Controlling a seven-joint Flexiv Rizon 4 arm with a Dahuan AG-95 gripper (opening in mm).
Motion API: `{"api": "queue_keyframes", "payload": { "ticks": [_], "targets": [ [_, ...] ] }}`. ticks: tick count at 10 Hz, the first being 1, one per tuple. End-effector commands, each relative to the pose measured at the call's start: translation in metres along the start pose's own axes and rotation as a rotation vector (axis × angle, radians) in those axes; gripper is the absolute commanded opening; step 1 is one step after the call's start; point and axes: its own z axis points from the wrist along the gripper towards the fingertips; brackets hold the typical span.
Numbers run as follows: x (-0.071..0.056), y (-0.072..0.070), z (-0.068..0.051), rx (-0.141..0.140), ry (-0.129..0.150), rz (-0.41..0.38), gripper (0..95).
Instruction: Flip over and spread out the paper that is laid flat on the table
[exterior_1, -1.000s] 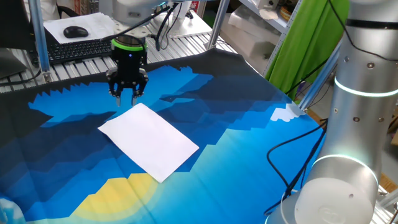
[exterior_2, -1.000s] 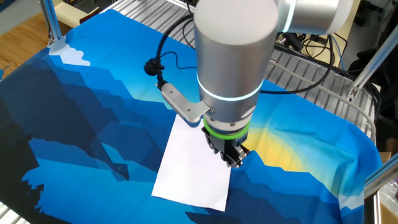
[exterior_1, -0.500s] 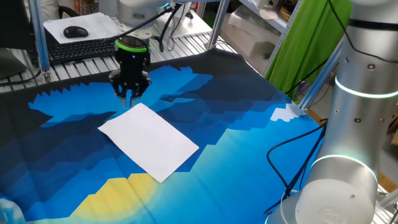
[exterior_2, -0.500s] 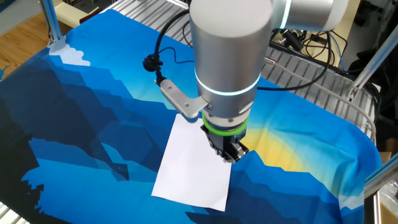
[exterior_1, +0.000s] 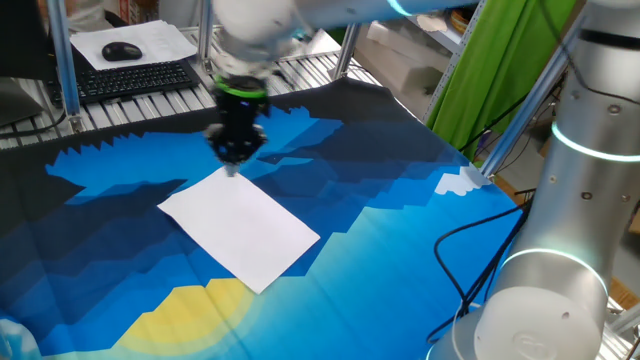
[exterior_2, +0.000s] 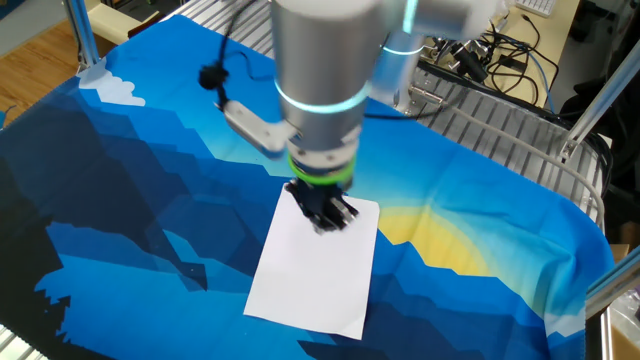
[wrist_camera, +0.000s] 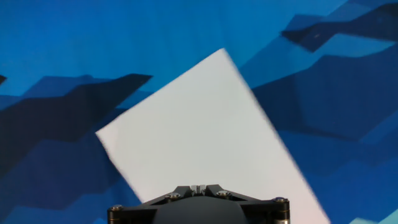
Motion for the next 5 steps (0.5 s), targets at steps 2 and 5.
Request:
{"api": "queue_keyframes", "payload": {
  "ticks": [2, 5],
  "targets": [
    [0.0084, -0.0058, -0.0104, 0.012, 0.017, 0.030, 0.0],
    [0.0127, -0.0075, -0.0132, 0.029, 0.012, 0.045, 0.0]
  ]
}}
